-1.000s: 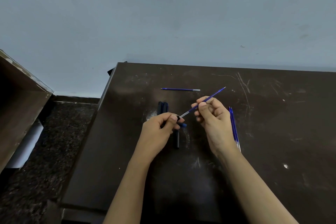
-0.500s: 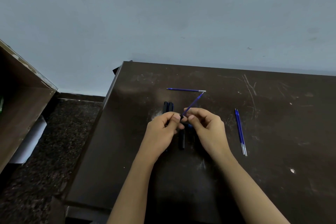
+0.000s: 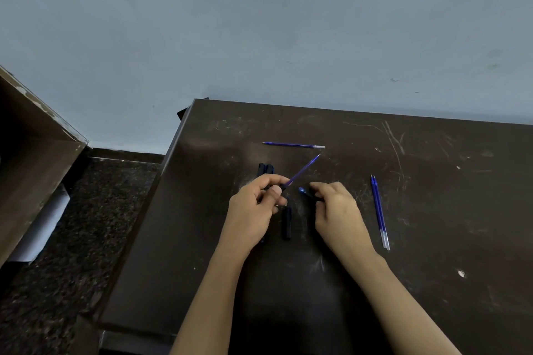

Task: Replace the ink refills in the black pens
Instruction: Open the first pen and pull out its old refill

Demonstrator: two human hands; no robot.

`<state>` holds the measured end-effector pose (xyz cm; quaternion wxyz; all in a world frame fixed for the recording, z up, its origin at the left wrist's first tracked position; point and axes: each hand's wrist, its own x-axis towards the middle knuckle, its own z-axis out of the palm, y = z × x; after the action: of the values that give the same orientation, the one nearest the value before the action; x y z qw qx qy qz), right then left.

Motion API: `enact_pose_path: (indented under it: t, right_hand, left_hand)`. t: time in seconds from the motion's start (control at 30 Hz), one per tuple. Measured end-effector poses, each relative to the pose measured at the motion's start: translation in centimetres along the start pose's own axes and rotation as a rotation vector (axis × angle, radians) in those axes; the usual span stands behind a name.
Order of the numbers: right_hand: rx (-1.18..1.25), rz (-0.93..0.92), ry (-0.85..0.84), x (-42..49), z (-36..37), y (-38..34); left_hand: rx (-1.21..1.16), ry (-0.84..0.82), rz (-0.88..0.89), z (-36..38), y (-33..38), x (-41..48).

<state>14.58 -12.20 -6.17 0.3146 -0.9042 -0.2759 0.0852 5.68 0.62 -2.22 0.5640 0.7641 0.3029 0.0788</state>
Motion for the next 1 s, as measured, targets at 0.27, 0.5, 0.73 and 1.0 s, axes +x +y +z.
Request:
enact_pose_path:
  t: [0.27,0.5,0.73,1.0]
  right_hand:
    - [1.144,0.439,0.087,1.1,-3.7,-0.3]
    - [1.606,0.561,0.116,1.8,-5.1,-0.4]
    - [1.481,0.415,0.079,1.5,-5.0,-0.4]
    - [1.470,0.369,0.111,1.5,-5.2,-0.7]
  left_hand:
    - [0.013,-0.050,0.008,0.0,0.4,-0.2]
    - [-0.349,-0.201,-0.032,0.2,0.7,0.0]
    - [-0.338,-0.212,-0.007,0.2,0.8,-0.1]
    - [-0.297,-0.234,0.010,0.1,0.7,0.0]
